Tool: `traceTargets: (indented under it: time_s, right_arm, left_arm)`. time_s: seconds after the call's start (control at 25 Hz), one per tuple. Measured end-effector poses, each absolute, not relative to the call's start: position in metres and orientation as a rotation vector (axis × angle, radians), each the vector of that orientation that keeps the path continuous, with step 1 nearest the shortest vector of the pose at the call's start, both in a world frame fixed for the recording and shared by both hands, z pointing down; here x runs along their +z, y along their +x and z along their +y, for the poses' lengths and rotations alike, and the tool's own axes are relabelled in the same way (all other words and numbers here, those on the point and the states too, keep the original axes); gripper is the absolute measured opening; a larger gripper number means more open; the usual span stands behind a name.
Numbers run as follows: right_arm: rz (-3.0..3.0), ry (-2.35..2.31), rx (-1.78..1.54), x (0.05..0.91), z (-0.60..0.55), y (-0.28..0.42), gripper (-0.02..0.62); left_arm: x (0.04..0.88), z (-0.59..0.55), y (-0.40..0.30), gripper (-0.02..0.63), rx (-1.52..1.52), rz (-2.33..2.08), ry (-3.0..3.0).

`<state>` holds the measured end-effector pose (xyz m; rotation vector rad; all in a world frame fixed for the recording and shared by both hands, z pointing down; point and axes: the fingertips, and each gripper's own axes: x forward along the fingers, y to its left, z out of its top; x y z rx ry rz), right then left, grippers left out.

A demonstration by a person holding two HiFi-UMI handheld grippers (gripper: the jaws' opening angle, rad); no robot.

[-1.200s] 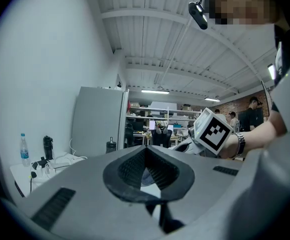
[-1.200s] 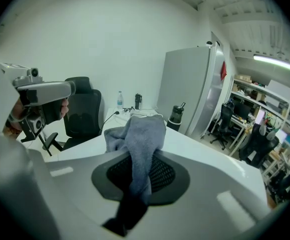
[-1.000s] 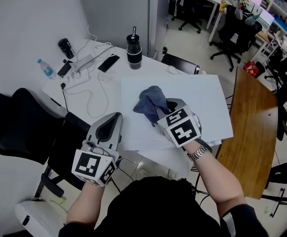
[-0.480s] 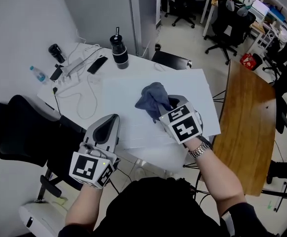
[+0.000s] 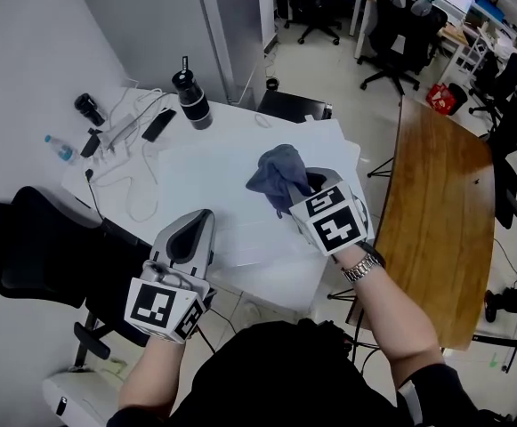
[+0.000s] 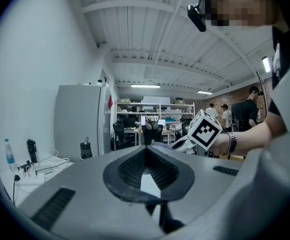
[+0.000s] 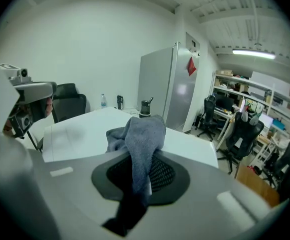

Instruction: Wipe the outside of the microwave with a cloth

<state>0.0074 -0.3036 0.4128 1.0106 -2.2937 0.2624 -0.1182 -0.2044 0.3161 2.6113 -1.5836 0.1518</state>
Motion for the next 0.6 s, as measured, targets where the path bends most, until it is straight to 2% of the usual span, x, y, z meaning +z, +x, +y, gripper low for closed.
traceTargets:
  time_s: [0.6]
  right_arm:
    - [-2.329, 1.116, 0.284, 0.41, -0.322, 0.086, 0.048]
  left_arm:
    - [0.324, -0.211, -0.052, 0.003, 0.233, -1.532, 2.631]
